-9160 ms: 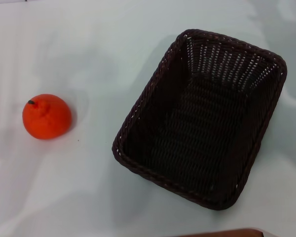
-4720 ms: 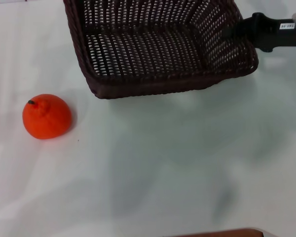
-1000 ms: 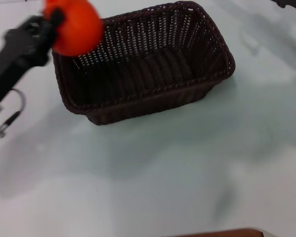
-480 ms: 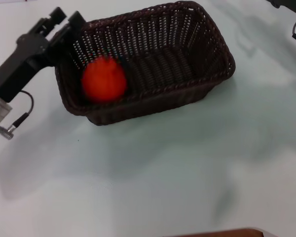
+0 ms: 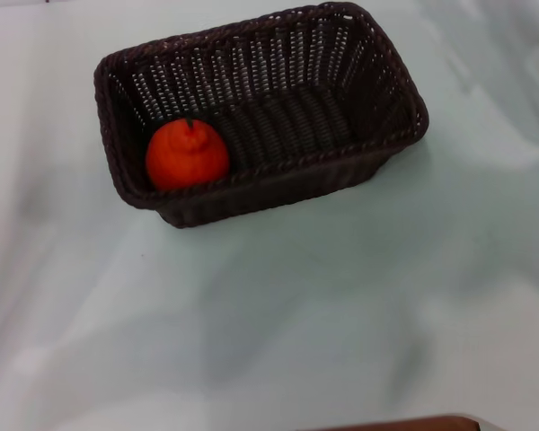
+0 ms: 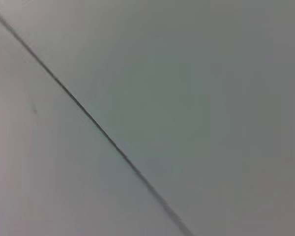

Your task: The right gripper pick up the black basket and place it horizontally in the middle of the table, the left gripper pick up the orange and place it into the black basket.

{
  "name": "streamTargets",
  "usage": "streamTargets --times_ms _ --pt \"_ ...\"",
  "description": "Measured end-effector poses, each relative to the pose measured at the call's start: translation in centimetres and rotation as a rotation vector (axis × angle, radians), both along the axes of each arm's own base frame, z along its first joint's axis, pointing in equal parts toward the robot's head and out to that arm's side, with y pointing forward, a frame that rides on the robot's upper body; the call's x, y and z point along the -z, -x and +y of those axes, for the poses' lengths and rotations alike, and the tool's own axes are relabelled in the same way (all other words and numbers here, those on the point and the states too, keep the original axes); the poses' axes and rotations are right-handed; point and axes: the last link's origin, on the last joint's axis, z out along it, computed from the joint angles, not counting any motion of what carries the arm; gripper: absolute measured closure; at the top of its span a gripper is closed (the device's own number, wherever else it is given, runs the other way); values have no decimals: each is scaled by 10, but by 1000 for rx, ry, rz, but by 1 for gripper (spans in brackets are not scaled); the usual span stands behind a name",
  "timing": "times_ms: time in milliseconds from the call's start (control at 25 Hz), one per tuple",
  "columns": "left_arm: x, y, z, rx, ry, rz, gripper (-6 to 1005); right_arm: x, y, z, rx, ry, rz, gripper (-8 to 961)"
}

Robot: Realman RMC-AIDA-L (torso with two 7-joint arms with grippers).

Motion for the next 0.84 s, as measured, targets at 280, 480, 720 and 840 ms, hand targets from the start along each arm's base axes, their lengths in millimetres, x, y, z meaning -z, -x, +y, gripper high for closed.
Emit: streamTargets --times_ms 280,480,720,840 --pt "-21 31 -27 -153 -130 -27 68 -6 -17 -12 81 -310 -270 53" --pt "-23 40 -41 -196 -155 -41 70 -8 -19 -21 101 -438 -390 52" --pt "-20 41 -46 -206 -154 -61 71 -8 -20 -25 114 -461 -390 52" --pt "-19 40 -46 -201 -154 -66 71 -7 -22 -27 121 -463 -383 52"
